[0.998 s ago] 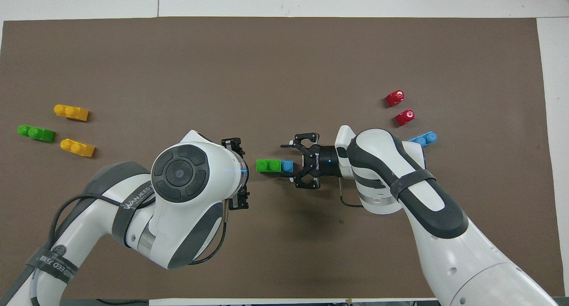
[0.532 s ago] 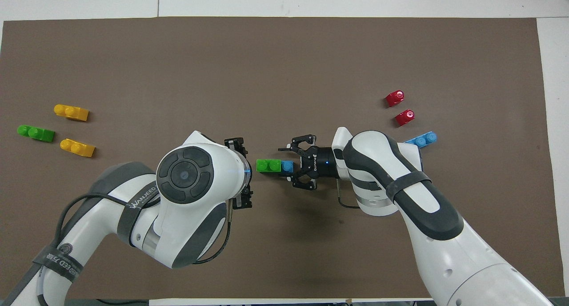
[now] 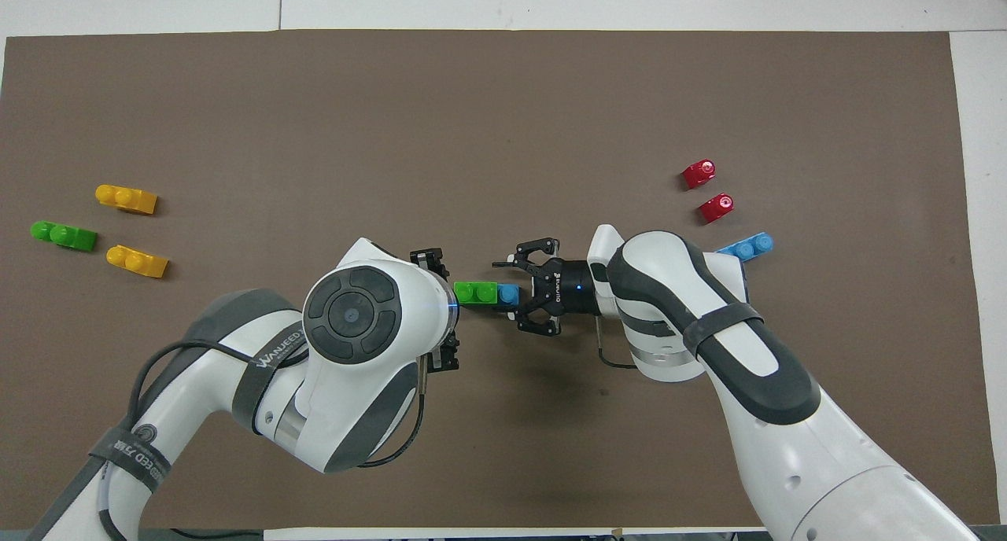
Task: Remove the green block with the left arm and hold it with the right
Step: 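Lower the left gripper onto the green brick and close it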
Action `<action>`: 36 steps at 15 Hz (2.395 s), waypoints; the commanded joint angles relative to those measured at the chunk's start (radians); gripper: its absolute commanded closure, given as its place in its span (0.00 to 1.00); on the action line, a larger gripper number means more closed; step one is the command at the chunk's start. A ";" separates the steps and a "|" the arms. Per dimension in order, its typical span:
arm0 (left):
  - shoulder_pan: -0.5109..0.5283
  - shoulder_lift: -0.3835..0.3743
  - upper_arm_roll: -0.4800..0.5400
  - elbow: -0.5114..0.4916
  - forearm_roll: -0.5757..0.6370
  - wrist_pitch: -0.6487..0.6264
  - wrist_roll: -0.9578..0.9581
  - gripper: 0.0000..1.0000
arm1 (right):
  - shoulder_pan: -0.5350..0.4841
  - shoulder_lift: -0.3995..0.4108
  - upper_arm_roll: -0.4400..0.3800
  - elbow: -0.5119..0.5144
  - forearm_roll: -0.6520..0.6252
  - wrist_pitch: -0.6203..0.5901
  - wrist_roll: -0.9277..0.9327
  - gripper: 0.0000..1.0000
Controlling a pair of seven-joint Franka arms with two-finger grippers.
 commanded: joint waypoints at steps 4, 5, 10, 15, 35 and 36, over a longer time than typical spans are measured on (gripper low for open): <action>-0.023 0.023 0.017 -0.008 0.031 0.077 -0.037 0.00 | -0.007 0.008 0.005 0.000 0.025 0.016 -0.025 0.31; -0.023 0.041 0.017 -0.001 0.033 0.078 -0.039 0.00 | -0.007 0.008 0.005 -0.006 0.025 0.017 -0.025 0.31; -0.023 0.048 0.017 -0.001 0.042 0.086 -0.048 0.00 | -0.007 0.008 0.005 -0.015 0.025 0.034 -0.025 0.31; -0.023 0.049 0.017 -0.001 0.044 0.091 -0.051 0.00 | -0.005 0.008 0.005 -0.020 0.025 0.042 -0.027 0.31; -0.037 0.065 0.017 -0.001 0.051 0.088 -0.079 0.00 | -0.004 0.008 0.005 -0.023 0.025 0.059 -0.025 0.60; -0.037 0.065 0.017 -0.001 0.051 0.088 -0.079 0.00 | -0.004 0.008 0.005 -0.024 0.025 0.059 -0.025 0.60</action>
